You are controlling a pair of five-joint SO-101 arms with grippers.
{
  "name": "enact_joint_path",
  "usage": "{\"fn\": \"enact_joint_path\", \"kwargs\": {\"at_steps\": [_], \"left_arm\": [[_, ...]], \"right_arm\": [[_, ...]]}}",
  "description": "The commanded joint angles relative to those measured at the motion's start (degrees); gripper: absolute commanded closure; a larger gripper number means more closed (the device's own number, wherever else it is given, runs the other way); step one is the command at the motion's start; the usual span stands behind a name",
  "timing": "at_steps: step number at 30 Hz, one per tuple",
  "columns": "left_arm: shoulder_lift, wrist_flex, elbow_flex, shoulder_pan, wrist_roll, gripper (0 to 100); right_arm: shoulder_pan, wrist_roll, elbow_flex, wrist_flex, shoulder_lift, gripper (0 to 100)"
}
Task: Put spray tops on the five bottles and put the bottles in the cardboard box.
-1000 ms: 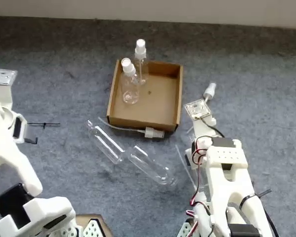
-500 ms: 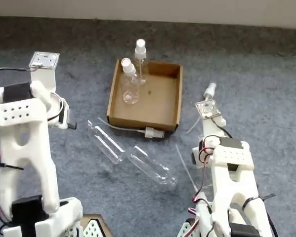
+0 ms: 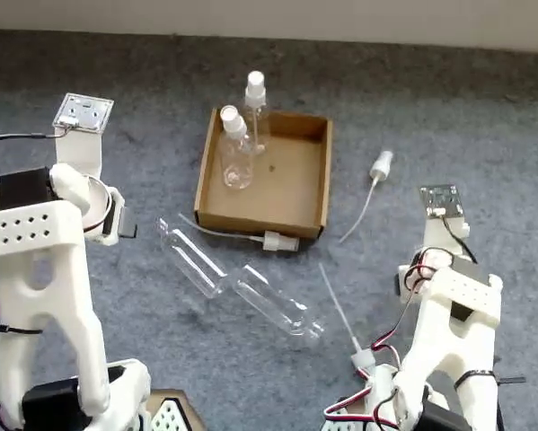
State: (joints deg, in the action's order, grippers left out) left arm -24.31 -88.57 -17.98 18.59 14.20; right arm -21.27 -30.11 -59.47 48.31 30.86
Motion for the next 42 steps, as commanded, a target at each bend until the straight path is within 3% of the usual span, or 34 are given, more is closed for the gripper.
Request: {"fn": "enact_joint_path", "kwargs": {"at_steps": [1, 6, 12, 19, 26, 34, 42], "left_arm": [[-1.8, 0.3, 0.6, -0.1, 4.5, 79], [-1.8, 4.7, -0.6, 0.2, 9.1, 79], [-1.7, 13.6, -5.2, -0.1, 12.2, 79], [-1.7, 19.6, -11.0, -1.6, 12.2, 79], [-2.2, 18.7, -12.7, -9.5, 12.8, 79], [-2.3, 8.0, -12.3, -20.5, 14.6, 79], [-2.3, 7.2, -12.3, -25.3, 14.7, 79]], "right_arm": [[0.0, -0.5, 2.5, -0.5, 1.1, 99.5], [2.4, 3.0, -1.5, -0.7, 1.1, 99.5], [11.9, 7.6, -4.1, -1.5, 1.1, 99.5], [12.2, 7.6, -11.3, -12.1, 1.1, 99.5], [12.2, 7.6, -14.0, -14.3, 1.1, 99.5], [12.4, 7.3, -14.2, -14.4, 1.1, 99.5], [12.2, 7.5, -14.2, -14.4, 1.1, 99.5]]}}
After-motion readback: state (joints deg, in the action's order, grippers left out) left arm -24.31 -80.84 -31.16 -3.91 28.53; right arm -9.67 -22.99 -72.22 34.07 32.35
